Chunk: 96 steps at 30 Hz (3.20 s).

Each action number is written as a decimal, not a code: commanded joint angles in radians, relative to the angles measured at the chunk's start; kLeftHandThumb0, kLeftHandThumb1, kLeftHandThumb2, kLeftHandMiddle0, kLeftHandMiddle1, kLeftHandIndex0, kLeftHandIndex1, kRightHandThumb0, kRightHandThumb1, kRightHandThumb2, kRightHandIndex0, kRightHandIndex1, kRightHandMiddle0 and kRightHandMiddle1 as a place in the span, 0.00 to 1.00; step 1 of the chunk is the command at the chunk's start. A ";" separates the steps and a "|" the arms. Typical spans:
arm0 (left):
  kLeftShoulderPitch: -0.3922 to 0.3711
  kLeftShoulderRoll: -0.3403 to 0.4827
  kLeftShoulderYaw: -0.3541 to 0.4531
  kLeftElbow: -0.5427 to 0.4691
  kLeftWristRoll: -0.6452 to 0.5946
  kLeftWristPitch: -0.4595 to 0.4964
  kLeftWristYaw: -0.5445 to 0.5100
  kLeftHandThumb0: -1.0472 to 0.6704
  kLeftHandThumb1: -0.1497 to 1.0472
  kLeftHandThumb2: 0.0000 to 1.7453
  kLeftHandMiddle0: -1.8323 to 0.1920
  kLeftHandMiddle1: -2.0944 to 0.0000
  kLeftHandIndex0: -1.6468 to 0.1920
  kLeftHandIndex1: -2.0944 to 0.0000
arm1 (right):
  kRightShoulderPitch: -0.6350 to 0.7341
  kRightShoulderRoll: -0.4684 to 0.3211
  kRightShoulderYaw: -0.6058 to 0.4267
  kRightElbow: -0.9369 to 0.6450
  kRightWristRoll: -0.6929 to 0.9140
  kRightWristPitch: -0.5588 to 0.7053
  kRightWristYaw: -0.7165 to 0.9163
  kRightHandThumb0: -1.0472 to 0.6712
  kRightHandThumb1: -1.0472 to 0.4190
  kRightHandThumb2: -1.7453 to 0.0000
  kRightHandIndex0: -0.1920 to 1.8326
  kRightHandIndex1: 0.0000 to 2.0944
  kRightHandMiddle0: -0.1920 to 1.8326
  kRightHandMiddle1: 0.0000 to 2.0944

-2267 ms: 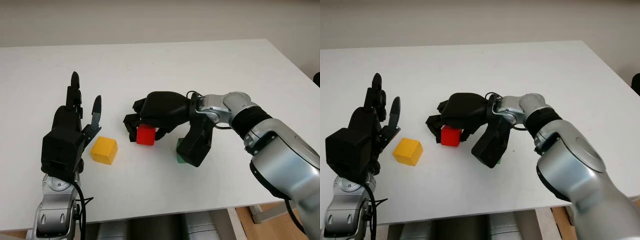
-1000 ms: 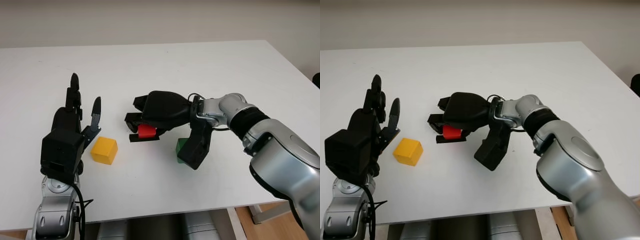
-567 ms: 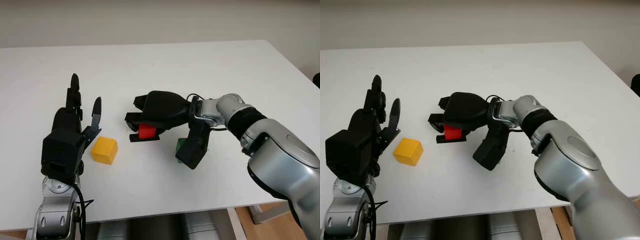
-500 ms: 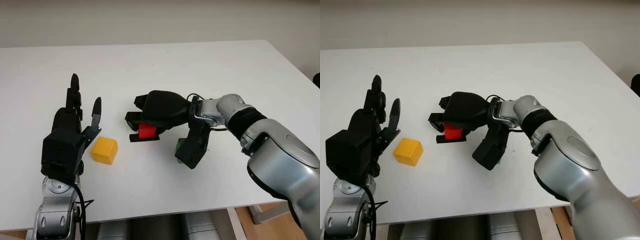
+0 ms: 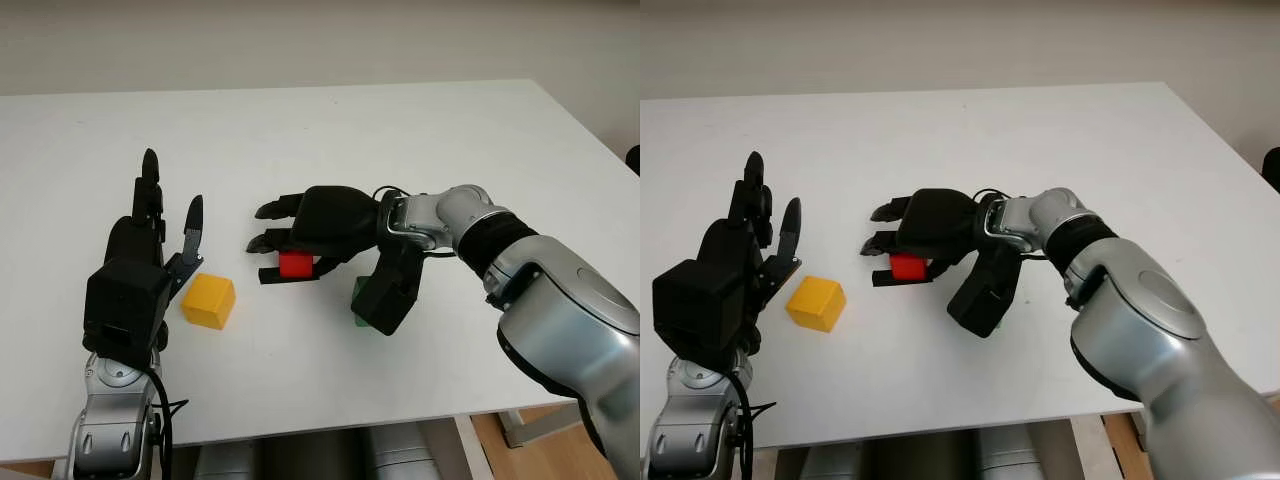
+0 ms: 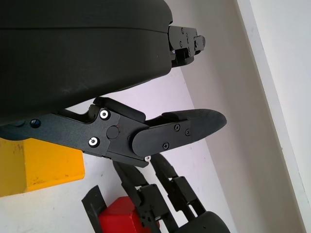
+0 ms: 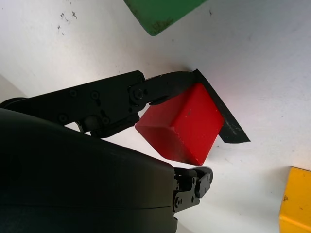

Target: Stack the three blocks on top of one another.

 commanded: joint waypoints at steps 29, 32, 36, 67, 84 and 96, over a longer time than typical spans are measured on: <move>-0.010 0.012 0.024 -0.013 -0.029 -0.004 -0.013 0.27 1.00 0.33 0.93 0.97 0.94 0.98 | 0.006 -0.147 -0.443 -0.143 0.635 -0.057 0.565 0.21 0.15 0.97 0.00 0.00 0.01 0.00; -0.009 0.017 0.027 -0.019 -0.022 0.004 -0.012 0.26 1.00 0.32 0.93 0.97 0.94 0.97 | 0.053 -0.146 -0.546 -0.220 0.798 0.016 0.680 0.20 0.13 0.97 0.07 0.04 0.07 0.04; -0.009 0.023 0.028 -0.029 -0.019 0.011 -0.014 0.25 1.00 0.32 0.92 0.97 0.94 0.97 | 0.131 -0.155 -0.634 -0.329 0.933 0.156 0.815 0.23 0.14 0.97 0.13 0.07 0.13 0.07; -0.008 0.657 0.178 -0.028 -0.070 -0.084 -0.595 0.25 0.87 0.02 0.76 0.95 0.79 0.92 | 0.460 -0.104 -1.039 -0.803 1.376 1.007 0.829 0.23 0.00 0.68 0.12 0.03 0.07 0.06; -0.024 0.847 -0.022 -0.030 0.202 -0.211 -0.743 0.34 0.78 0.03 0.79 0.97 0.79 0.95 | 0.431 -0.058 -1.105 -0.791 1.411 1.086 0.715 0.19 0.00 0.71 0.17 0.06 0.00 0.30; -0.016 0.776 -0.070 0.049 0.340 -0.357 -0.585 0.33 0.78 0.03 0.69 0.94 0.70 0.92 | 0.448 -0.047 -1.116 -0.801 1.415 1.073 0.706 0.21 0.00 0.72 0.18 0.07 0.00 0.32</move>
